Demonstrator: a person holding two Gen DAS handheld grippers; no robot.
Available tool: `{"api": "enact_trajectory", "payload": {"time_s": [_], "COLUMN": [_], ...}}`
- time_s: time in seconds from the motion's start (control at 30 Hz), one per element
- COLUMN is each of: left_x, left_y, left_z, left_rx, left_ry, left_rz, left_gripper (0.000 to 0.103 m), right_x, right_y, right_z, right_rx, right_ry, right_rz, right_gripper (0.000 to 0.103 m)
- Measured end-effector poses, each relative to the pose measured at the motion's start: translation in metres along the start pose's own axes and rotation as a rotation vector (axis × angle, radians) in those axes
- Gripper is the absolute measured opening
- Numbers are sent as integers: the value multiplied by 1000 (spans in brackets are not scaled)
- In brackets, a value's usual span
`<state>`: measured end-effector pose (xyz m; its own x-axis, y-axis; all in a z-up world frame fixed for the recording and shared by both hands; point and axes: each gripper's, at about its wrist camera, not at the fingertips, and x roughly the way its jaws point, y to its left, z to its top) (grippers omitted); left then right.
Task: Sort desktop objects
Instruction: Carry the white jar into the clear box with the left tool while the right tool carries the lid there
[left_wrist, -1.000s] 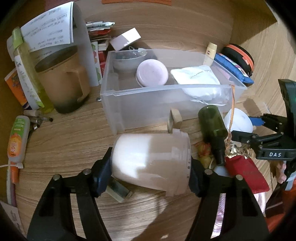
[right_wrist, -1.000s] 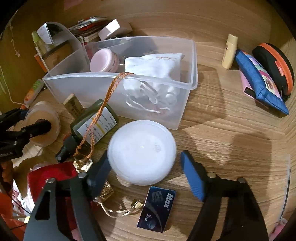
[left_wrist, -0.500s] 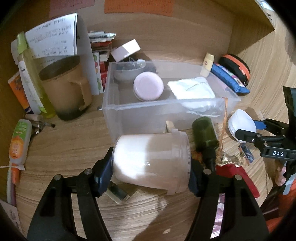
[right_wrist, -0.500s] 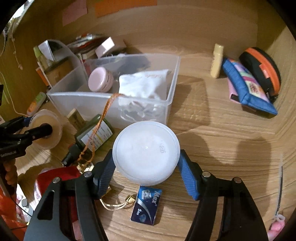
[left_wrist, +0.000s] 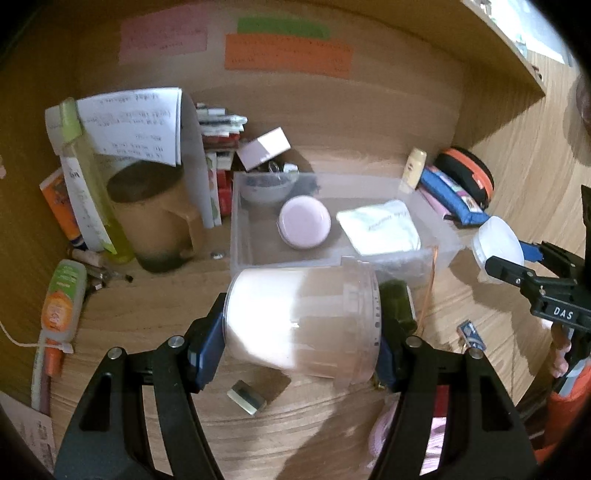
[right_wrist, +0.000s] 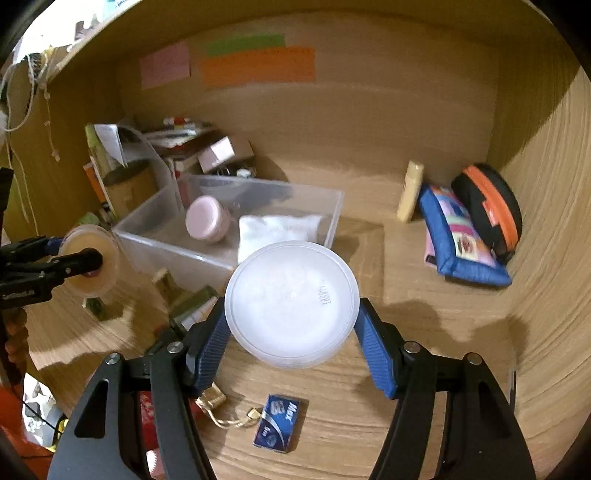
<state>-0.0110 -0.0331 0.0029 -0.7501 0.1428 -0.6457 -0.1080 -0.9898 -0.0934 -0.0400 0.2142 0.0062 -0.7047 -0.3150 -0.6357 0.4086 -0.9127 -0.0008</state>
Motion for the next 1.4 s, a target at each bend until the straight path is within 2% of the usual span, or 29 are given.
{"api": "enact_trajectory", "payload": {"time_s": [0.17,0.4,0.8,1.0,1.27,1.4], "left_x": [-7,-9,25,45,68,72], "left_y": [0,-2,-6,-10,-8,-8], "left_z": [13,31,56,63,63,62], "left_rx": [3,23,36,41,33,39], "left_ry": [-30,-55,-30,-16,26,32], "left_rz": [-5,-3,-11,-23,-45,-44], "left_gripper": [67,67,67,67,67,67], "right_x": [-3,5,26,57,89,100], "right_y": [4,4,7,15,18,16], "right_z": [10,20,56,66,62,58], "right_rx": [-6,-17,-2,-12,11,17], "right_ry": [-36,-36,-69,-17,49,78], "right_rz": [7,14,45,78,118,107], "right_gripper": [63,63,63,63,63,63]}}
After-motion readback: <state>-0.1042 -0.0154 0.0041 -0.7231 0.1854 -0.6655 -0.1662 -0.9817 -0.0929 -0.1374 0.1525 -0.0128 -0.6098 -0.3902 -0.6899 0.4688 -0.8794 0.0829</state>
